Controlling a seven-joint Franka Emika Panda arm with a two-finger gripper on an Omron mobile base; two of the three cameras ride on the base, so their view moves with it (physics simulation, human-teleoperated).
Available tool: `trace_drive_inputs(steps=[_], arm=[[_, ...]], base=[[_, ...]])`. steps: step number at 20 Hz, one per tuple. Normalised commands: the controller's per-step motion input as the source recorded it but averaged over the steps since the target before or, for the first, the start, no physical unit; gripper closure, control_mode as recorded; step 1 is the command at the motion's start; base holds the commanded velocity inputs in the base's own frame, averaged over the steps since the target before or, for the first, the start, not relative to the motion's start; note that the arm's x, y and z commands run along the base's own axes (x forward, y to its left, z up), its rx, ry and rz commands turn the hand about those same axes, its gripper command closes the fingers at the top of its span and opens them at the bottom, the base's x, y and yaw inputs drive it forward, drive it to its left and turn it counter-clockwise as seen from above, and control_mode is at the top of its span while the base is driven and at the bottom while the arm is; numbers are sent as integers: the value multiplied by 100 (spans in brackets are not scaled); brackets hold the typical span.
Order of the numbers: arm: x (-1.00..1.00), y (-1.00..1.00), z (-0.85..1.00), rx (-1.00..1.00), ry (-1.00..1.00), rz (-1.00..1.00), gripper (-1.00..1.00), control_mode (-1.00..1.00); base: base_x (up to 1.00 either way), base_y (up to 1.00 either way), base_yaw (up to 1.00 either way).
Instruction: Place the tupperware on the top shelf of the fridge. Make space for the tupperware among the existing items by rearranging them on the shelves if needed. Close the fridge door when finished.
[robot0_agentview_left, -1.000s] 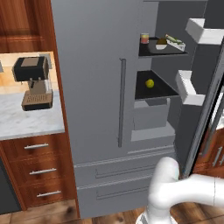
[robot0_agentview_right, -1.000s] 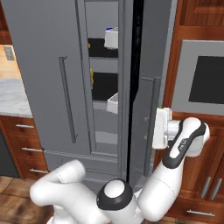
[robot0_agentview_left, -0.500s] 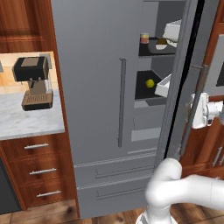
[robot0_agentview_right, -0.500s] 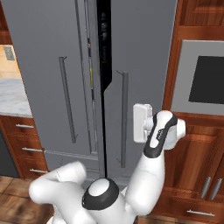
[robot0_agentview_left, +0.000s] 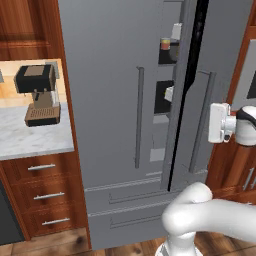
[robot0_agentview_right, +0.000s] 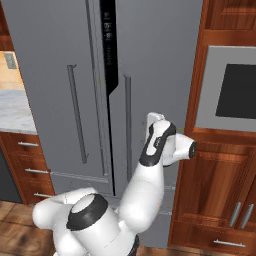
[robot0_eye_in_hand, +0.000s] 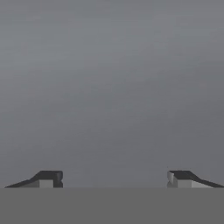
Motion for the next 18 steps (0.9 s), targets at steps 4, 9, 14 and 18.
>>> trace_drive_inputs(steps=[4, 9, 14, 18], arm=[[40, 0, 67, -2, 1, -22, -100, -100], [49, 0, 75, -3, 9, -14, -100, -100], [65, 0, 41, -3, 11, -18, -100, -100], [63, 0, 23, -6, 7, -20, -100, -100]], base=[[0, 0, 0], [0, 0, 0], [0, 0, 0], [0, 0, 0]])
